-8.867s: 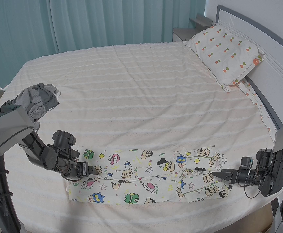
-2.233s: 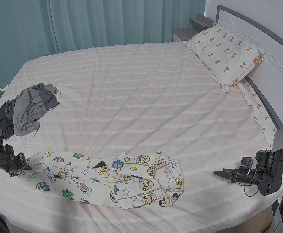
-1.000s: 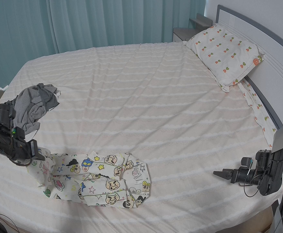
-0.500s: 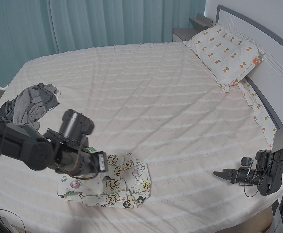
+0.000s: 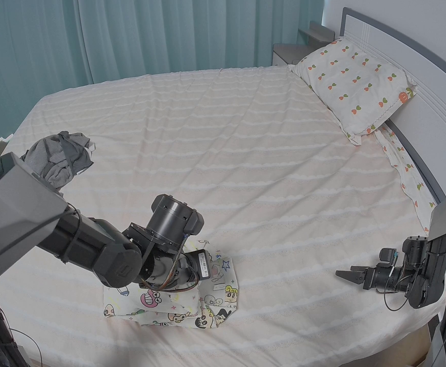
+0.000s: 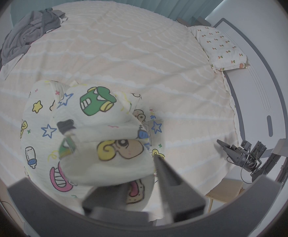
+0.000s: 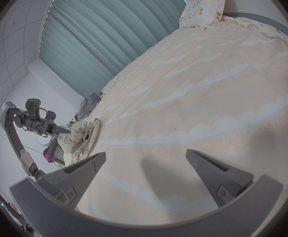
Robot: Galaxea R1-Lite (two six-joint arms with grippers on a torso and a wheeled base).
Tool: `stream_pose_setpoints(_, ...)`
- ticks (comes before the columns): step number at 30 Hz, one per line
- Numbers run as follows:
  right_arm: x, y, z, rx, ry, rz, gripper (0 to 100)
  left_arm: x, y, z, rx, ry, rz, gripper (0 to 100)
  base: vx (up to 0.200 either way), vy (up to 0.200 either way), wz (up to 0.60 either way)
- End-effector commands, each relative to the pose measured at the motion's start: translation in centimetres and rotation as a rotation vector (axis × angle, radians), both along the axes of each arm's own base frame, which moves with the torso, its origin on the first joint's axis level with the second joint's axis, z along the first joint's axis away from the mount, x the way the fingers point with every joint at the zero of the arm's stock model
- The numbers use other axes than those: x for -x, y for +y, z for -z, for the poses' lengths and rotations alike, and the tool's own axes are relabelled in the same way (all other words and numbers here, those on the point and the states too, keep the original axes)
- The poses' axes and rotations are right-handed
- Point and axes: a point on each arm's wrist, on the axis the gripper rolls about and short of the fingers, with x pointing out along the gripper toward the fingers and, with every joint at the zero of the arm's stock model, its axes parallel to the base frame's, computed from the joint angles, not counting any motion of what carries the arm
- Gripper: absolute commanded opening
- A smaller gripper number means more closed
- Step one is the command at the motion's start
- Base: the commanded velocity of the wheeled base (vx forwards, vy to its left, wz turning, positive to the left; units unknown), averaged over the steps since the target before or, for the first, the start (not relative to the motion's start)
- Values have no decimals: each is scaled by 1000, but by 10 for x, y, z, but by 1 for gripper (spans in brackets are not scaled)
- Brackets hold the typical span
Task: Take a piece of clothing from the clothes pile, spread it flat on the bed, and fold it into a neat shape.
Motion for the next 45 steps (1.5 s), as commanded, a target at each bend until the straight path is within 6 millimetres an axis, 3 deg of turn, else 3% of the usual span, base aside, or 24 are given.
stream_pose_setpoints(1, -1, 0, -1, 1, -10, 1, 100, 0, -2, 5, -4, 13, 8, 100, 0, 0, 0)
stream_pose_setpoints(5, -1, 0, -1, 1, -10, 0, 100, 2, -2, 3, -2, 12, 11, 100, 0, 0, 0)
stream_pose_setpoints(11, -1, 0, -1, 1, -12, 0, 100, 10, 5, -25, 45, -48, 8, 100, 0, 0, 0)
stream_pose_setpoints(18, 0, 1, -1, 4, -12, -7, 100, 24, 39, -74, 137, -154, -53, 100, 0, 0, 0)
stream_pose_setpoints(22, 5, 5, -2, 21, -16, -32, 100, 54, 82, -97, 256, -171, -38, 100, 0, 0, 0)
stream_pose_setpoints(24, 5, 5, -2, 21, -16, -32, 100, 55, 84, -98, 260, -170, -39, 100, 0, 0, 0)
stream_pose_setpoints(25, 7, 9, -3, 22, -12, -45, 100, 75, 118, -96, 333, -138, -43, 100, 0, 0, 0)
stream_pose_setpoints(30, 7, 10, -4, 20, -14, -45, 100, 92, 163, -72, 439, -135, -127, 100, 0, 0, 0)
stream_pose_setpoints(36, 7, 10, -4, 18, -12, -44, 100, 120, 169, -42, 546, -232, -51, 100, 0, 0, 0)
stream_pose_setpoints(45, 7, 10, -4, 17, -9, -44, 100, 117, 165, -42, 588, -196, -79, 100, -67, 0, 0)
